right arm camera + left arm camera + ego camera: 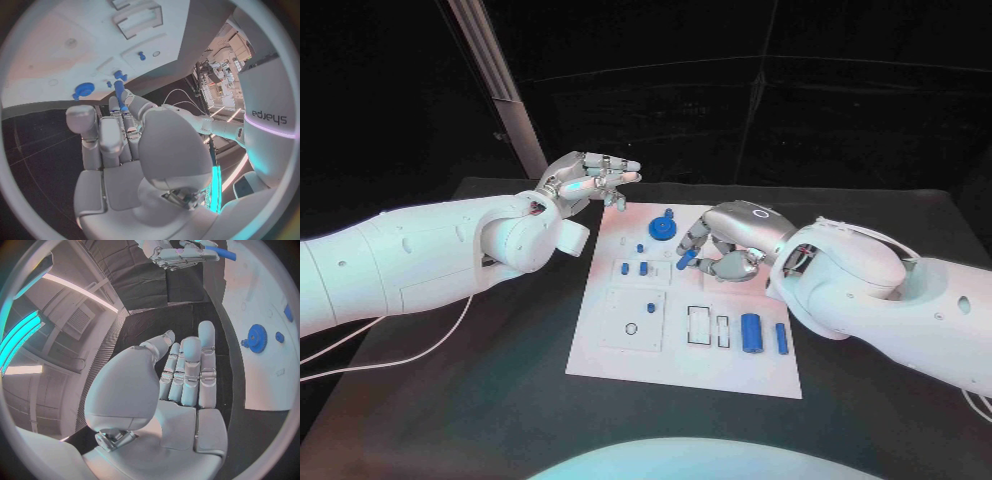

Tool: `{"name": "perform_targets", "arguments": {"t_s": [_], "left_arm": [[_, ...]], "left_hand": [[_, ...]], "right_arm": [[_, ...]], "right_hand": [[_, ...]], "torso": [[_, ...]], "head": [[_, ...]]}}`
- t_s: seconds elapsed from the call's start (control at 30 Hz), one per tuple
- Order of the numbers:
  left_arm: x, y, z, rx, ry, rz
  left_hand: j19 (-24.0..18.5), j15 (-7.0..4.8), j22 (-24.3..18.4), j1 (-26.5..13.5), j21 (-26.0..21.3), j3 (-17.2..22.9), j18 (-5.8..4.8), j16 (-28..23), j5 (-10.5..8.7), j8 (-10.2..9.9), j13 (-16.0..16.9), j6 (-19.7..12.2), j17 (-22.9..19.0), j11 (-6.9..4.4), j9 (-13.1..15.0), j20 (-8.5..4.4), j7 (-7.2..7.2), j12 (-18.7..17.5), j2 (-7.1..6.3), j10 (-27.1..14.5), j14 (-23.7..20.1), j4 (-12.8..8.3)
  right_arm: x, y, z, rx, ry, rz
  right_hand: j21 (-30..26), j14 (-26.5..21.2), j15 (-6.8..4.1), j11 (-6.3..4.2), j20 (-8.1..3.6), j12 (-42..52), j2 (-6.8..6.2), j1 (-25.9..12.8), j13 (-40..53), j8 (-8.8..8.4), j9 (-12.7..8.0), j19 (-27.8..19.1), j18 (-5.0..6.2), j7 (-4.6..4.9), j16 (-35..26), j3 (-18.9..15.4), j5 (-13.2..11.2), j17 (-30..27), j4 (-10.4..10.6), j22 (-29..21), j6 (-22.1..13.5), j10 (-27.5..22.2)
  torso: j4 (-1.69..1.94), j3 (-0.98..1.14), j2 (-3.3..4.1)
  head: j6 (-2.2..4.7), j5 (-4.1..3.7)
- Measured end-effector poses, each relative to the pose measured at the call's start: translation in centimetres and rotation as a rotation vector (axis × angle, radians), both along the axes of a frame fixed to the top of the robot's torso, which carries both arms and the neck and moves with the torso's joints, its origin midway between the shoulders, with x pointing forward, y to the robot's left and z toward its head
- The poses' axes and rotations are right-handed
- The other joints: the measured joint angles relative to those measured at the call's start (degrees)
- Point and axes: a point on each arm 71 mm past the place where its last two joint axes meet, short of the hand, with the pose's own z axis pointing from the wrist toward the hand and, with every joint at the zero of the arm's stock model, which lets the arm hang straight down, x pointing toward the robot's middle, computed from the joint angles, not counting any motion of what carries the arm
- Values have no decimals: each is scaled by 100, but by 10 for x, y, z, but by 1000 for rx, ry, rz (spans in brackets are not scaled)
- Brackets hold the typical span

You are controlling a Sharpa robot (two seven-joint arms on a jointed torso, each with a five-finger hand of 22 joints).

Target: Assemble the parts on the task board

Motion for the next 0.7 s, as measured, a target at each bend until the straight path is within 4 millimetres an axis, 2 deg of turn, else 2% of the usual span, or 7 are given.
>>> {"name": "perform_targets", "arguments": {"t_s": [0.17,0.4,0.7], "left_arm": [[0,-1,0,-1,0,-2],[0,-3,0,-2,0,-6],[0,-5,1,-3,-1,-9]], "left_hand": [[0,0,0,0,0,0,0,0,0,0,0,0,0,0,0,0,0,0,0,0,0,0],[0,0,1,0,0,0,0,0,0,0,0,0,0,0,0,0,0,0,0,0,0,0],[0,0,1,0,0,0,0,0,0,0,0,0,1,0,0,0,0,0,0,0,0,0]], "right_arm": [[-4,30,-3,29,20,68],[-16,58,-29,23,91,146],[-23,71,-51,2,153,191]], "right_hand": [[0,0,0,1,0,-21,-1,-1,-2,-27,-10,0,0,-1,0,26,-1,-8,-10,-8,-2,-1],[0,0,0,2,0,-22,-1,-1,-4,-35,-9,0,0,-3,0,27,-1,-10,-11,-21,-6,-1],[0,0,0,2,0,-44,-2,-2,-5,-51,-10,0,0,-2,0,57,-2,-29,-10,-38,-23,-2]], "torso": [[12,-7,1],[8,-9,1],[-4,-1,1]], "head": [[-26,30],[-60,90],[-99,158]]}}
